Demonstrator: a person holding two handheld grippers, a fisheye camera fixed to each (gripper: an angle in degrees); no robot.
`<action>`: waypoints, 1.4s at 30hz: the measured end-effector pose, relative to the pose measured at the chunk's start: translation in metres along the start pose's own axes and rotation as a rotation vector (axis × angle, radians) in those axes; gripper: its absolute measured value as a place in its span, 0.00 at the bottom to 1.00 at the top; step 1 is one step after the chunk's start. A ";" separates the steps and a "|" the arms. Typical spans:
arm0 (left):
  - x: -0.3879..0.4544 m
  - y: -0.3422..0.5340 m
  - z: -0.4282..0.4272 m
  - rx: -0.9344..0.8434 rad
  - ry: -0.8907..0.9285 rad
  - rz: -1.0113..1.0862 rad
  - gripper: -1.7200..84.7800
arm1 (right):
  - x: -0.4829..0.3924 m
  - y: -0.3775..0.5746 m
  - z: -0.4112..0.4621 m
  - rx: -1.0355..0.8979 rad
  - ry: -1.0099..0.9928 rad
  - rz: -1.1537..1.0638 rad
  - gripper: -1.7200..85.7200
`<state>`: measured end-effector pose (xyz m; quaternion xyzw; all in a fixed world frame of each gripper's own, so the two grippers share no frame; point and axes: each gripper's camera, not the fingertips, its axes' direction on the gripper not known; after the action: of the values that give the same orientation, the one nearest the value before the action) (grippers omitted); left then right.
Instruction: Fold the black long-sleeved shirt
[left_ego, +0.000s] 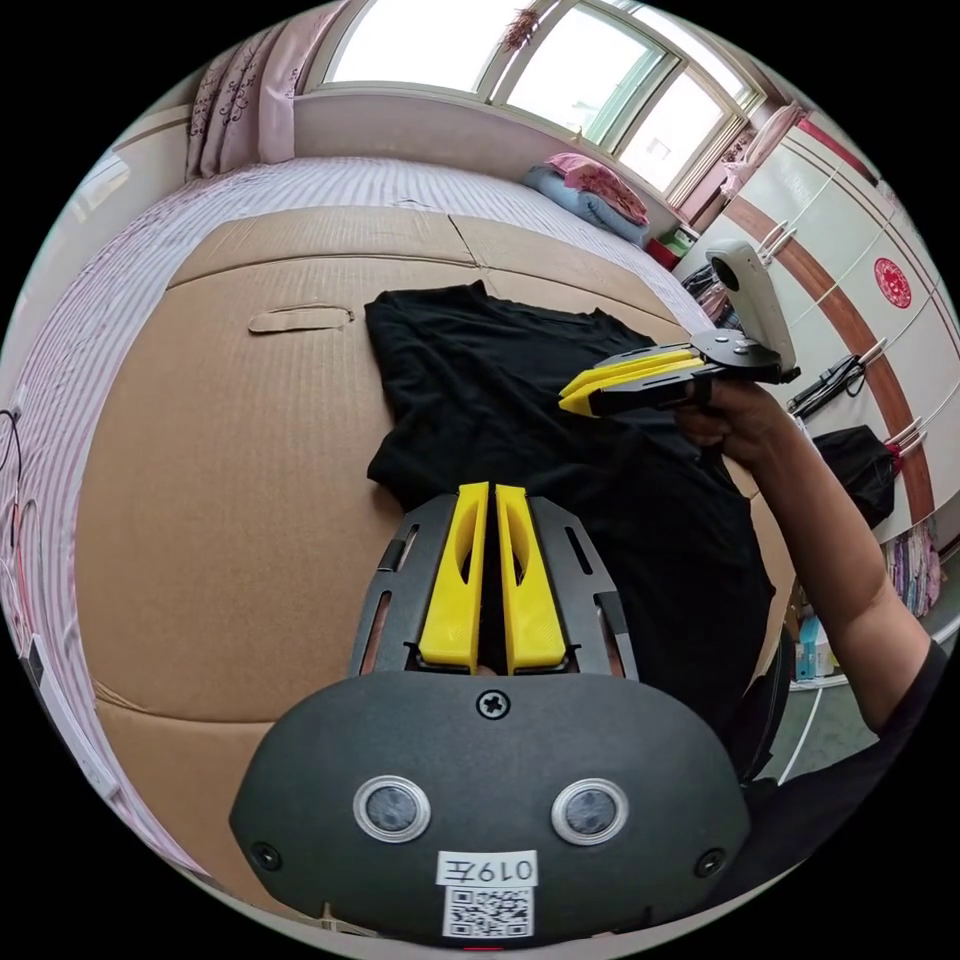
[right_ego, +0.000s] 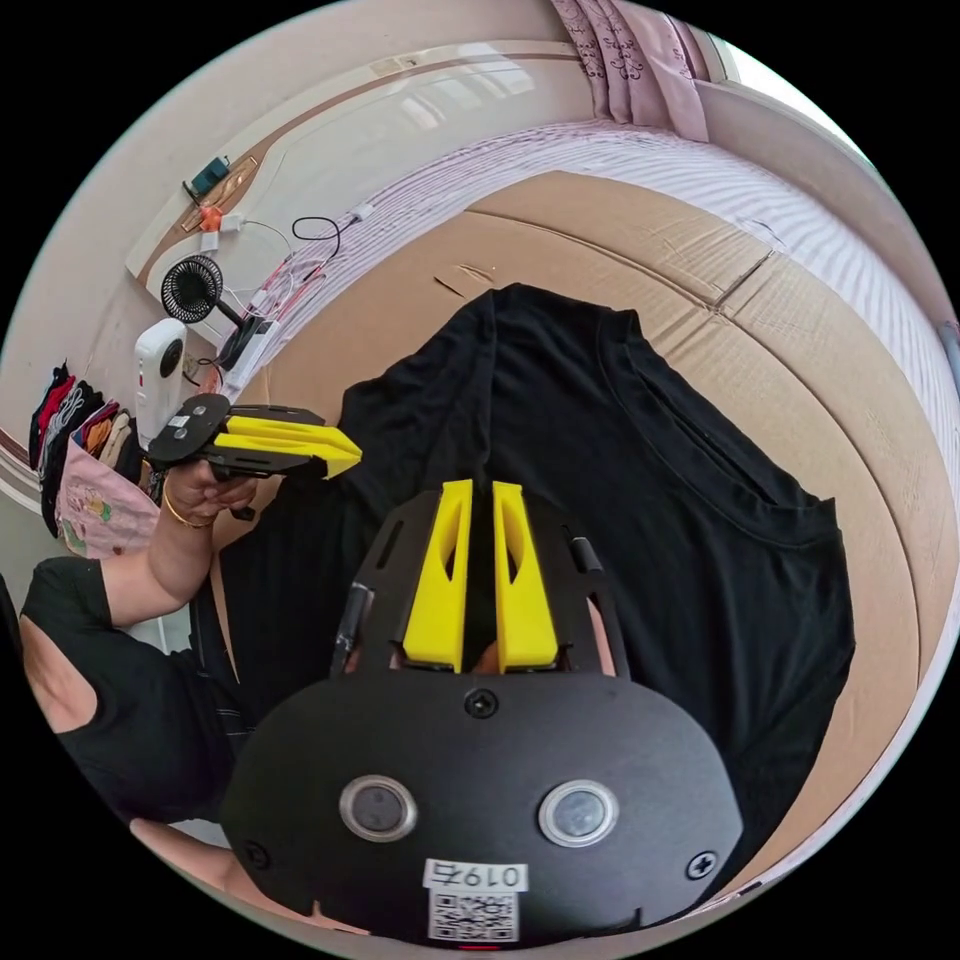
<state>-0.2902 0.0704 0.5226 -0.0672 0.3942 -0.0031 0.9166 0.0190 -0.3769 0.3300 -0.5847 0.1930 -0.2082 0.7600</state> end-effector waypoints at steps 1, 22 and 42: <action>0.001 0.000 -0.001 -0.001 0.002 -0.002 0.04 | 0.003 -0.004 -0.006 -0.002 0.005 -0.002 0.02; 0.154 0.005 -0.076 0.037 0.032 0.306 0.05 | 0.065 -0.035 -0.101 0.030 -0.058 0.019 0.07; 0.307 0.017 -0.058 -0.037 -0.268 0.836 0.03 | 0.096 -0.058 -0.116 -0.005 -0.119 0.009 0.01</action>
<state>-0.1211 0.0622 0.2592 0.0816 0.2652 0.3838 0.8807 0.0318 -0.5363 0.3538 -0.5970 0.1505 -0.1691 0.7696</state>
